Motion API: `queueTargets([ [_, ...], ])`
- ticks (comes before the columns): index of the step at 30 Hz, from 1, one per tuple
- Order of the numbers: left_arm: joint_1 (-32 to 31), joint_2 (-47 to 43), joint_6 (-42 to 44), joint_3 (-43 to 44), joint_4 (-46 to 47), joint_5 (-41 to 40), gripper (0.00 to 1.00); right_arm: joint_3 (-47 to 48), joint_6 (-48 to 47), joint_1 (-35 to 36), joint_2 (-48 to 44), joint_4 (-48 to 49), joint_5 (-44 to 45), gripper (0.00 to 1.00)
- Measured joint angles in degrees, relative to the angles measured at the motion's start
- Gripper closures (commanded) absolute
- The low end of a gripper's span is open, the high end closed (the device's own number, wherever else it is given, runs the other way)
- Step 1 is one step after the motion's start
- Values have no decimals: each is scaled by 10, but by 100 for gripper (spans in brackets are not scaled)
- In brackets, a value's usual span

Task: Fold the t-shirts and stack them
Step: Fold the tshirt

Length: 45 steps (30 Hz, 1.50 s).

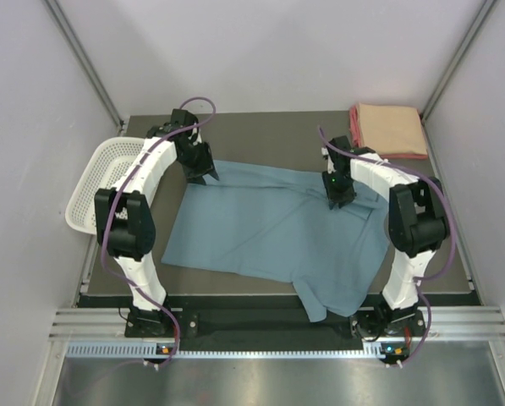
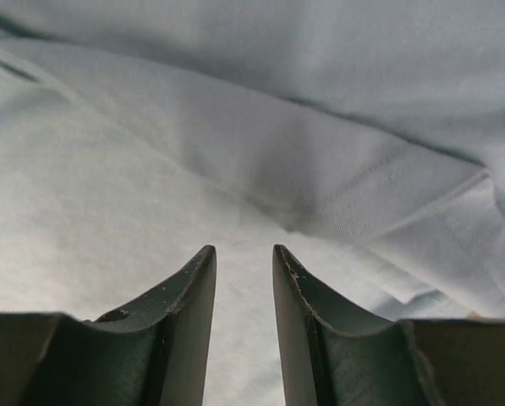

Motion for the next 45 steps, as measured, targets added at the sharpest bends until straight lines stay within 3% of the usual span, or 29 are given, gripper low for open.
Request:
queueTargets([
  [26, 0, 0, -7, 0, 0, 6, 49, 14, 2, -29, 39, 43, 43, 65],
  [35, 0, 6, -7, 1, -1, 7, 49, 31, 4, -29, 54, 45, 42, 97],
  [45, 0, 8, -6, 2, -3, 7, 49, 26, 20, -29, 29, 0, -2, 100],
])
